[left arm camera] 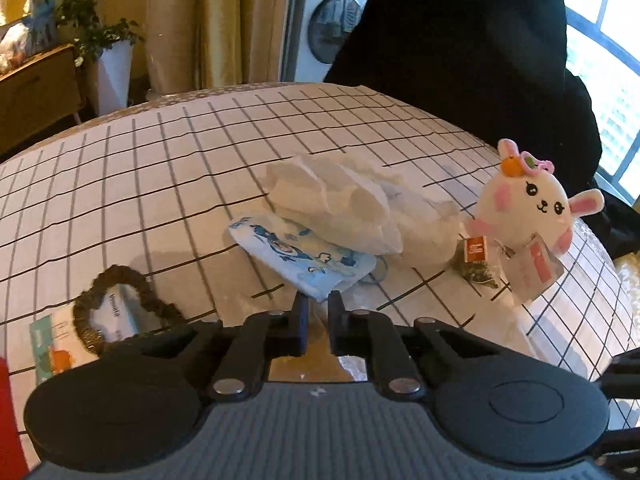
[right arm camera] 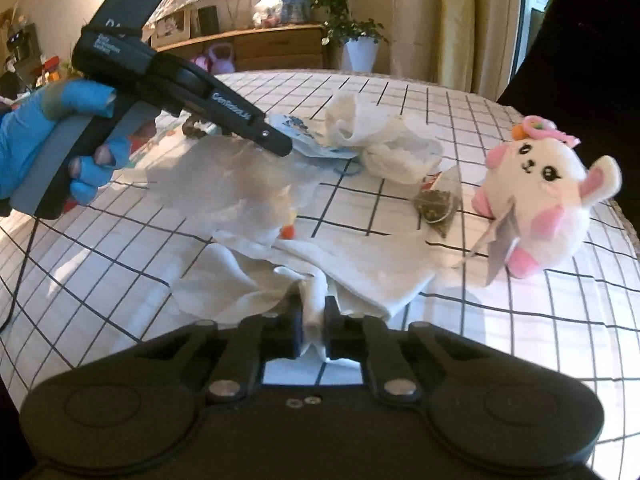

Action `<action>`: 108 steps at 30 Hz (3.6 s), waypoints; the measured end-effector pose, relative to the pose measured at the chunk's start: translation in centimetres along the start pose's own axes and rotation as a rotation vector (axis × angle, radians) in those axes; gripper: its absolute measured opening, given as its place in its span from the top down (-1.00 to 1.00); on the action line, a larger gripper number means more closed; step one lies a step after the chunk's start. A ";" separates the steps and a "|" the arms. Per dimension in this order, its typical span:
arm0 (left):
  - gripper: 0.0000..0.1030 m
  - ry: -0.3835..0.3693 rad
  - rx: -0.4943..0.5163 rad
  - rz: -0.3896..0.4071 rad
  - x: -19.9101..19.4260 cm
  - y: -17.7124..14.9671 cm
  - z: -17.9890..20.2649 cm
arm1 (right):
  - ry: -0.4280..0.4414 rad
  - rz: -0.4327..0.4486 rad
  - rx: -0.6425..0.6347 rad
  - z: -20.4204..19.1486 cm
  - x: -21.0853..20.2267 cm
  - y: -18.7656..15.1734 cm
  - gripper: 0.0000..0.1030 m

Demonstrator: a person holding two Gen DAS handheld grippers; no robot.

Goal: Organize soft objects
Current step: 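Grasp the blue-printed face mask with the left tool, then carry the mask into the tin with the left tool while the right tool carries white cloth there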

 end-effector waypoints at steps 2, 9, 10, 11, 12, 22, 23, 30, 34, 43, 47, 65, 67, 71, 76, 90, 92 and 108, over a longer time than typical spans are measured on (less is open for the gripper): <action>0.81 -0.008 0.001 -0.013 -0.3 -0.2 -0.1 | -0.016 0.018 -0.004 0.2 -1.0 0.0 0.84; 0.81 -0.045 0.004 -0.053 -1.7 -1.1 -0.3 | -0.040 0.053 0.017 1.8 -4.4 0.1 0.84; 0.81 -0.045 0.001 -0.057 -2.0 -1.2 -0.5 | -0.040 0.049 0.021 2.0 -4.3 0.0 0.84; 0.80 -0.045 -0.002 -0.060 -2.3 -1.3 -0.6 | -0.041 0.043 0.025 2.1 -4.5 -0.1 0.84; 0.80 -0.048 -0.005 -0.061 -2.5 -1.4 -0.7 | -0.042 0.037 0.026 2.2 -4.6 -0.4 0.84; 0.51 -0.038 -0.067 -0.088 -1.8 -0.1 -1.4 | -0.021 0.023 0.026 1.7 -3.9 -0.7 0.83; 0.27 -0.030 -0.071 -0.098 -1.6 0.0 -1.4 | -0.021 0.022 0.025 1.7 -3.7 -0.7 0.83; -0.33 -0.006 -0.101 -0.080 -2.1 0.8 -2.4 | -0.018 0.006 0.016 1.5 -2.7 -0.6 0.81; -0.35 0.015 -0.140 -0.048 -2.1 3.1 -3.3 | -0.035 -0.001 -0.004 1.6 -2.0 -0.1 0.76; -0.48 0.026 -0.149 -0.155 3.1 3.3 -3.1 | -0.050 -0.025 -0.010 2.2 0.1 0.9 0.73; -0.48 0.038 -0.150 -0.162 4.3 2.9 -3.4 | -0.044 -0.037 -0.017 2.1 0.6 0.7 0.73; 0.91 0.086 -0.022 -0.103 4.1 3.9 -2.3 | -0.049 -0.047 -0.021 2.1 1.3 0.6 0.72; 0.94 0.074 -0.026 -0.083 3.5 4.2 -2.3 | -0.062 -0.038 -0.012 2.1 1.2 0.6 0.75; 0.95 0.068 -0.032 -0.057 1.9 4.5 -2.2 | -0.088 0.014 0.013 2.0 0.1 1.2 0.80; 0.95 0.057 -0.035 -0.028 -1.0 4.6 -1.9 | -0.101 0.100 0.040 1.8 -3.3 2.3 0.83; 0.95 0.048 -0.033 0.026 -10.6 3.1 -1.5 | -0.053 0.243 0.076 -1.4 -11.6 7.0 0.84; 0.95 0.053 -0.040 0.033 -12.3 2.6 -1.9 | -0.028 0.256 0.078 -2.4 -12.6 7.8 0.84; 0.95 0.163 -0.093 0.077 -25.2 -1.5 -9.9 | 0.189 0.287 0.052 -13.0 -13.0 14.2 0.83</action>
Point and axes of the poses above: each gripper's, at about its wrist camera, not at the fingertips, and x roughly the way its jaws point, z to its right, y to its top, the point moved 8 cm from there along x, roughly the way its jaws point, and after that the axes turned 5 degrees about x, right-handed, at the moved point
